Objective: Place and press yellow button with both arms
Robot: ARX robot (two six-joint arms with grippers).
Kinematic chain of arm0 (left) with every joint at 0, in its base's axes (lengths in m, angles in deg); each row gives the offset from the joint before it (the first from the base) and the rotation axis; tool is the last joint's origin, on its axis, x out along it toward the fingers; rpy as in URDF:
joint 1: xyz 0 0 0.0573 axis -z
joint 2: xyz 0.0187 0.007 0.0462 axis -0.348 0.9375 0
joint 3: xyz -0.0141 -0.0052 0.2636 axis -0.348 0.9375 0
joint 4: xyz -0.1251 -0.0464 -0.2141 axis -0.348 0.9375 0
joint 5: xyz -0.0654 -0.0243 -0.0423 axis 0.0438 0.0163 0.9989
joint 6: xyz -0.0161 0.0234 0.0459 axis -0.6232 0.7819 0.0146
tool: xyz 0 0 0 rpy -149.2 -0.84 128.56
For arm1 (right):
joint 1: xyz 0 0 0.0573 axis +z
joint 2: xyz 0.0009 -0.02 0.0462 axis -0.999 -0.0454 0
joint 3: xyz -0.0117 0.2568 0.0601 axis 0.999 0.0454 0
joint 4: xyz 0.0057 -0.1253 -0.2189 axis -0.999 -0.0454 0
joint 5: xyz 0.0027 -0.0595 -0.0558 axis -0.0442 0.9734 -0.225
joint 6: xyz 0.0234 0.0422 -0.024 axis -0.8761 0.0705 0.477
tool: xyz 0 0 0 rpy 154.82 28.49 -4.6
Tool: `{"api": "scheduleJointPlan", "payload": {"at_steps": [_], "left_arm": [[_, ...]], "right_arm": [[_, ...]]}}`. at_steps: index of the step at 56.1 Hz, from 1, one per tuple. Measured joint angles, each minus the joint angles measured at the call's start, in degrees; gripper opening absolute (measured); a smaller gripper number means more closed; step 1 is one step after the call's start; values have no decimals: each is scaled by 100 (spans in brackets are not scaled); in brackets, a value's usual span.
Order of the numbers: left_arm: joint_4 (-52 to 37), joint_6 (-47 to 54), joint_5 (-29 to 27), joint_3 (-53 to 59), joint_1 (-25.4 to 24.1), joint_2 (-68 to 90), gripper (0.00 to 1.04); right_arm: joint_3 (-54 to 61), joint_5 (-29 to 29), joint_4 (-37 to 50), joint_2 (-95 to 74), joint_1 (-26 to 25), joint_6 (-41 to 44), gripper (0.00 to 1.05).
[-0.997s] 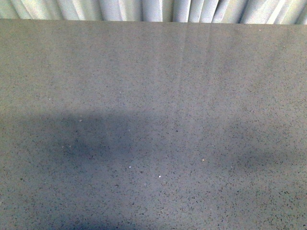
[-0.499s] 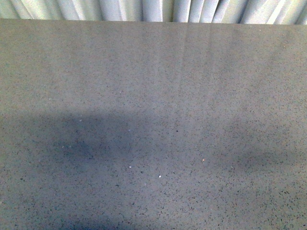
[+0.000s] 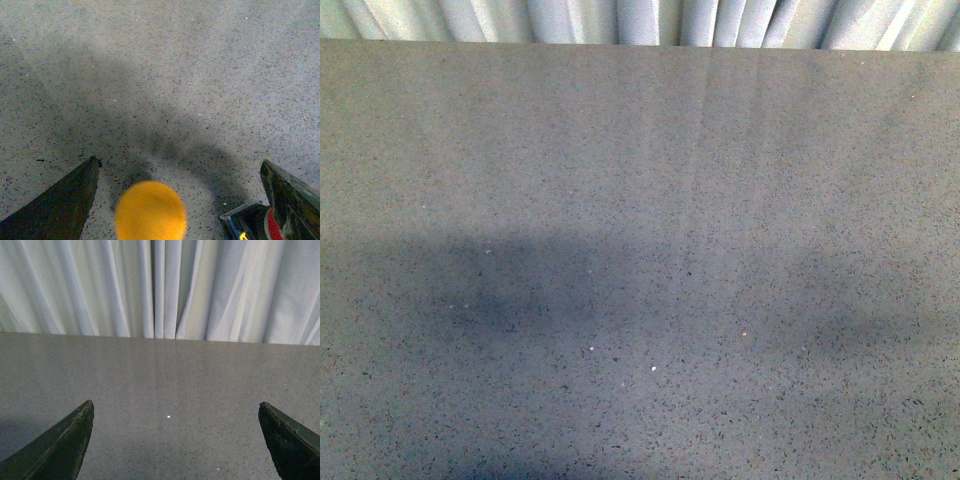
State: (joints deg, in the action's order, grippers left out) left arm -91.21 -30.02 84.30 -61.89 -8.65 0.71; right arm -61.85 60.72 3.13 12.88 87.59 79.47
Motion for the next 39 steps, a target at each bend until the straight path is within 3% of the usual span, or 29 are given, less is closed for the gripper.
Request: {"api": "scheduleJointPlan", "payload": {"at_steps": [39], "left_arm": [[-603,114,-11,9,-273,846,96]], "right_arm": [[0,2,0,0,0,0,96]]}}
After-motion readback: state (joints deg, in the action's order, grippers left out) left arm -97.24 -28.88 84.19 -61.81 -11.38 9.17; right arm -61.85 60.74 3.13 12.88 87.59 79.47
